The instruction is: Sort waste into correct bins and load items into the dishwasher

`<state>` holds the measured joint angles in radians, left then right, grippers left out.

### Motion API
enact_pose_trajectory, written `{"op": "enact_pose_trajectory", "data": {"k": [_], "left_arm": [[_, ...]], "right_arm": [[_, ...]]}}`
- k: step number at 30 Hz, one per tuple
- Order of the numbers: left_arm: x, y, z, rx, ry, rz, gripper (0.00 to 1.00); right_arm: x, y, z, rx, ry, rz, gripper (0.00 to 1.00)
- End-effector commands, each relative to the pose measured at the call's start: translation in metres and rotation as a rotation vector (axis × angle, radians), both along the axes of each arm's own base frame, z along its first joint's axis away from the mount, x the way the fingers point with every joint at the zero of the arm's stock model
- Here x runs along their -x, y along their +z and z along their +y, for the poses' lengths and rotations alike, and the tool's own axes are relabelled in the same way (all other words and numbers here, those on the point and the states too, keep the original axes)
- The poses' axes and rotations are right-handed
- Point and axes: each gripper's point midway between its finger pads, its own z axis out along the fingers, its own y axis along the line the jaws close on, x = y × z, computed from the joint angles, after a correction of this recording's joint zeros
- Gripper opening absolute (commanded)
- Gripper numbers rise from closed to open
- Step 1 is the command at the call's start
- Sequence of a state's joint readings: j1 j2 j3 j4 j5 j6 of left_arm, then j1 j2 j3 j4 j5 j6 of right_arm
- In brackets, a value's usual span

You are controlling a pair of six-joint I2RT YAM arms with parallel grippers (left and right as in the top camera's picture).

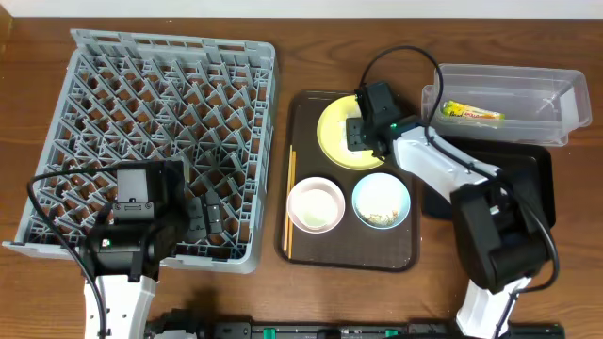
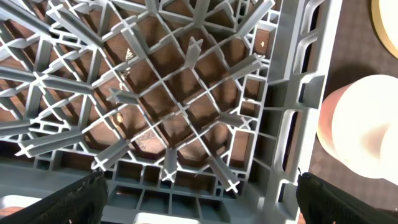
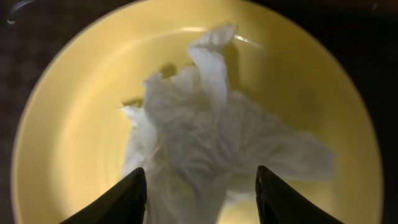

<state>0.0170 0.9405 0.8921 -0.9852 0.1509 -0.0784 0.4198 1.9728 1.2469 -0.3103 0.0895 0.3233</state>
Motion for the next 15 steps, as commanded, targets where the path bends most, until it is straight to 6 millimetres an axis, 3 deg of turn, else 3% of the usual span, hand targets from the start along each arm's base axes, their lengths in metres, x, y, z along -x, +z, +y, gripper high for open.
{"op": "enact_pose_trajectory", "data": {"k": [1, 4, 6, 8, 11, 15], "left_arm": [[-0.004, 0.009, 0.000, 0.001, 0.004, -0.023, 0.97], [-0.004, 0.009, 0.000, 0.001, 0.004, -0.023, 0.97], [-0.004, 0.009, 0.000, 0.001, 0.004, -0.023, 0.97], [-0.003, 0.009, 0.000, 0.001, 0.004, -0.023, 0.97], [-0.003, 0.009, 0.000, 0.001, 0.004, -0.023, 0.97], [-0.004, 0.009, 0.000, 0.001, 0.004, -0.023, 0.97]], "right_arm": [[0.001, -0.012, 0.001, -0.007, -0.044, 0.021, 0.44], [0.004, -0.012, 0.006, -0.031, -0.029, 0.033, 0.27], [0.006, -0.011, 0.011, -0.057, -0.013, 0.047, 0.06], [0.007, -0.003, 0.009, -0.066, -0.015, 0.046, 0.01], [0.002, 0.024, -0.001, -0.065, -0.021, -0.004, 0.01], [-0.020, 0.107, -0.059, -0.028, -0.193, -0.216, 0.01]]}}
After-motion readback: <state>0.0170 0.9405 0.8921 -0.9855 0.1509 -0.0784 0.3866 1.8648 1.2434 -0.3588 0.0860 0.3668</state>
